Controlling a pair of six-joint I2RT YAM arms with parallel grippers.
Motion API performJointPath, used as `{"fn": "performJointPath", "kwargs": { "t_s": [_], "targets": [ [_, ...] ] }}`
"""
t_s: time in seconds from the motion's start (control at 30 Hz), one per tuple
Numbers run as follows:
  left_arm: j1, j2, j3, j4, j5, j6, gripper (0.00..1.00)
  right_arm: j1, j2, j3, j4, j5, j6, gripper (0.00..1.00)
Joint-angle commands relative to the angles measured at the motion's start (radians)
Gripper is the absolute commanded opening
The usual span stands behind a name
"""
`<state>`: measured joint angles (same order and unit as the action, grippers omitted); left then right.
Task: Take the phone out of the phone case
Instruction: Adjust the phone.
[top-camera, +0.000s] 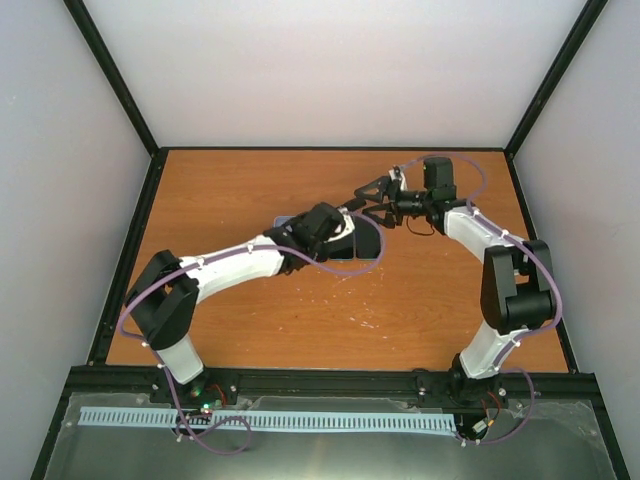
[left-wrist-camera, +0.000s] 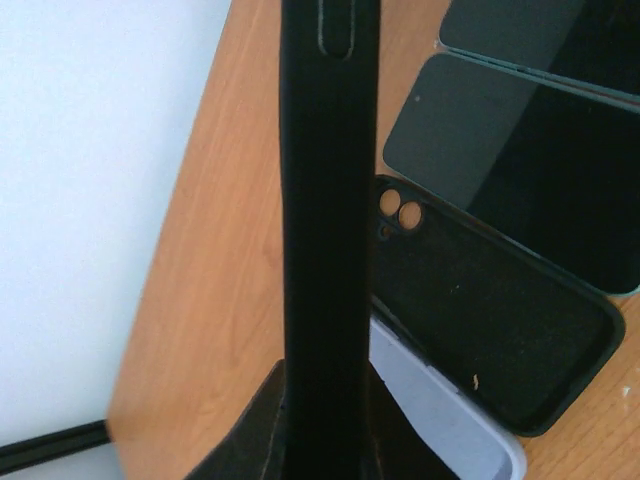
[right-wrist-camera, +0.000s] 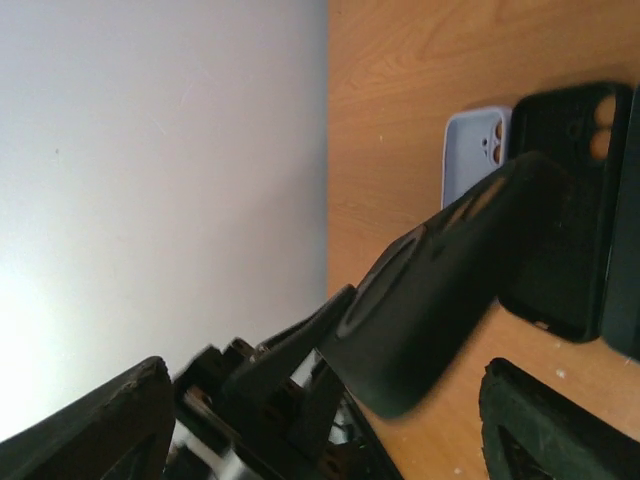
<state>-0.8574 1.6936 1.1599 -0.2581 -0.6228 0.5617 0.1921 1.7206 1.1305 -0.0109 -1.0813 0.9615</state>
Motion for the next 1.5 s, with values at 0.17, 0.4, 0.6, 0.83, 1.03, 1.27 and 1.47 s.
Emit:
{"fn": "performJointPath", "kwargs": {
  "t_s": [0.17,0.4,0.6,0.83,1.03,1.27,1.47],
  "targets": [
    [0.153,-0.068,0.252,-0.217,0.343,-0.314,0.01,-0.051,-0.082,0.118,-0.169,-0.04,-0.371,0.97],
    [0.359,-0.15,0.332,-0.23,0.881,-0.527,0.01,-0.063,-0.14,0.143,-0.145,-0.053,-0.523,1.0],
    [0.499,-0.17,0.315,-0.187,1.377,-0.609,0.01,-0.062,-0.194,0.119,0.033,-0.125,-0.503,1.0],
    [0.503,-0.208,0.221,-0.074,1.69,-0.653,0.01,-0.032,-0.213,0.092,0.168,-0.16,-0.42,0.95],
    [0.501,-0.211,0.179,-0.022,1.842,-0.686,0.01,0.009,-0.212,0.107,0.205,-0.15,-0.392,0.89],
    [0.49,-0.211,0.154,-0.022,1.891,-0.679,0.01,0.044,-0.207,0.114,0.283,-0.162,-0.339,0.7],
    [0.463,-0.21,0.139,-0.044,1.91,-0.646,0.01,0.073,-0.196,0.135,0.286,-0.172,-0.32,0.53]
  ]
}}
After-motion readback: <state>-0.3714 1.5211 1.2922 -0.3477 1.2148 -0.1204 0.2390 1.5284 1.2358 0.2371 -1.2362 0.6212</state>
